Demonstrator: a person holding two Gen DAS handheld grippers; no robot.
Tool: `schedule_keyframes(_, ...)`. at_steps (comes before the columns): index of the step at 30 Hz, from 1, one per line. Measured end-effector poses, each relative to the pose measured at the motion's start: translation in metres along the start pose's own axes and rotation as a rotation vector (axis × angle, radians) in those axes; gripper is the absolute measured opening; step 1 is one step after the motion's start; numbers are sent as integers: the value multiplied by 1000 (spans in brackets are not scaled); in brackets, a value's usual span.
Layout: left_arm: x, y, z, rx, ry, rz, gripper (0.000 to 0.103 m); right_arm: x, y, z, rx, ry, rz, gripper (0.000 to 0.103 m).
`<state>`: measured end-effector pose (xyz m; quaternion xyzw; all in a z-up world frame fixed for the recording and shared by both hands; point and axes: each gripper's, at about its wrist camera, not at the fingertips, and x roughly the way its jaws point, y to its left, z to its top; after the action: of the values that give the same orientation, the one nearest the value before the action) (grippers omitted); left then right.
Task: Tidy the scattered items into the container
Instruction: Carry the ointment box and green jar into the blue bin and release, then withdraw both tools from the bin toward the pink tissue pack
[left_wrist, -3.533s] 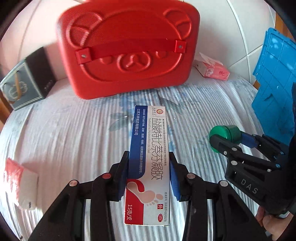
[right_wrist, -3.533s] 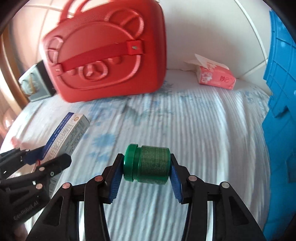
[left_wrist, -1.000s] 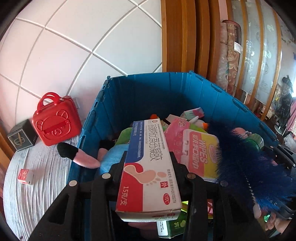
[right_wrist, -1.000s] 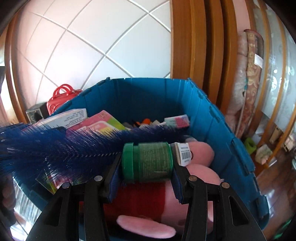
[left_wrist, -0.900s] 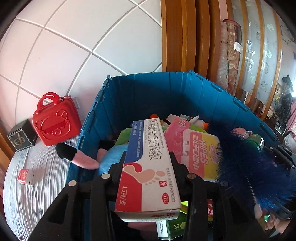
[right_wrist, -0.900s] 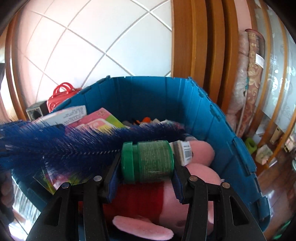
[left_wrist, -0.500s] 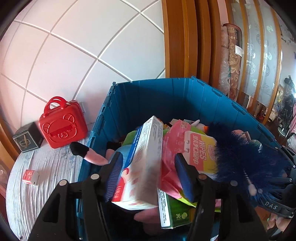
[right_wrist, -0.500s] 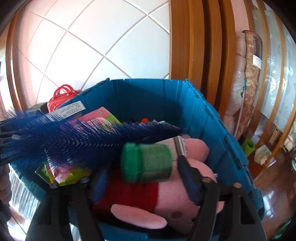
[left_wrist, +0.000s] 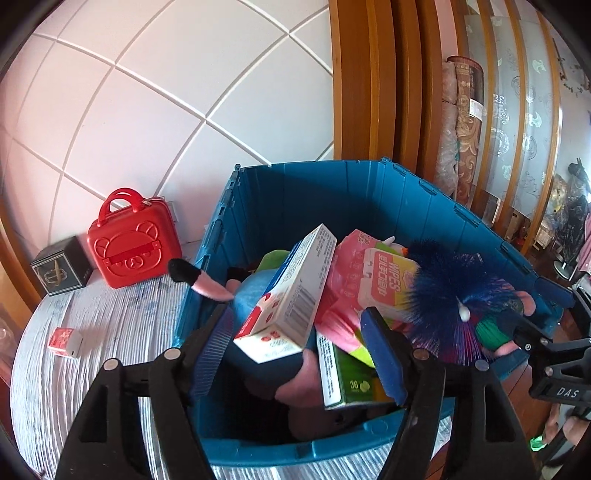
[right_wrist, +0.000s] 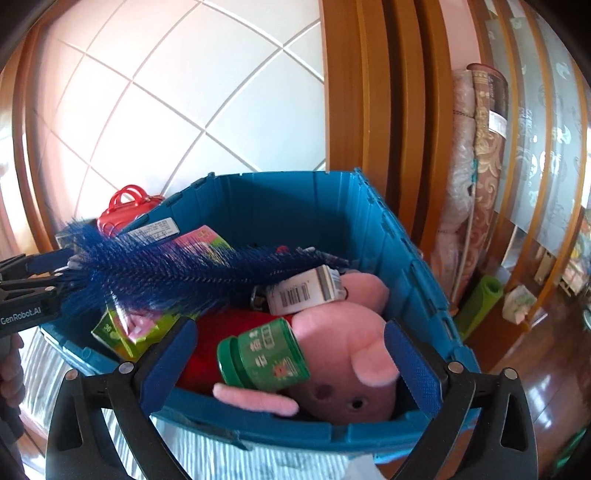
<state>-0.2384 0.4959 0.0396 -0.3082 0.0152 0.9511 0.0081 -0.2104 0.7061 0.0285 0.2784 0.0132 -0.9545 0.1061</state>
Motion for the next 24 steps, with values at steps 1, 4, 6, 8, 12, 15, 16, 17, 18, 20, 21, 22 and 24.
schedule_keyframes(1,-2,1,-2,-4,1,3,71,-1,-1,-1,2,-1,2,103)
schedule_keyframes(4,-7,4,-9,-17,8,16,72,-7,0,-7,1,-3,14,103)
schedule_keyframes(6,-10,6,-14,-25,12,24,72,-11,1,-10,-6,-3,23,103)
schedule_keyframes(8,-14,8,-19,-28,11,28,72,-14,3,-14,-14,-5,31,103)
schedule_keyframes(12,-22,8,-30,-33,13,40,72,-20,8,-20,-22,-3,57,103)
schedule_keyframes(15,-28,10,-36,-45,15,43,72,-24,15,-22,-48,-5,75,103)
schedule_keyframes(16,-29,11,-38,-46,16,43,72,-25,17,-23,-52,-7,78,103)
schedule_keyframes(17,-31,12,-40,-46,17,43,72,-27,21,-23,-57,-10,83,103)
schedule_keyframes(18,-34,13,-41,-47,17,43,72,-28,24,-24,-61,-11,88,103)
schedule_keyframes(20,-40,19,-45,-50,16,40,72,-31,32,-25,-66,-13,92,103)
schedule_keyframes(21,-43,22,-48,-52,13,39,72,-32,36,-26,-68,-13,94,103)
schedule_keyframes(22,-47,27,-50,-55,10,40,72,-34,40,-27,-70,-14,95,103)
schedule_keyframes(24,-55,36,-55,-59,7,41,72,-38,50,-28,-76,-17,97,103)
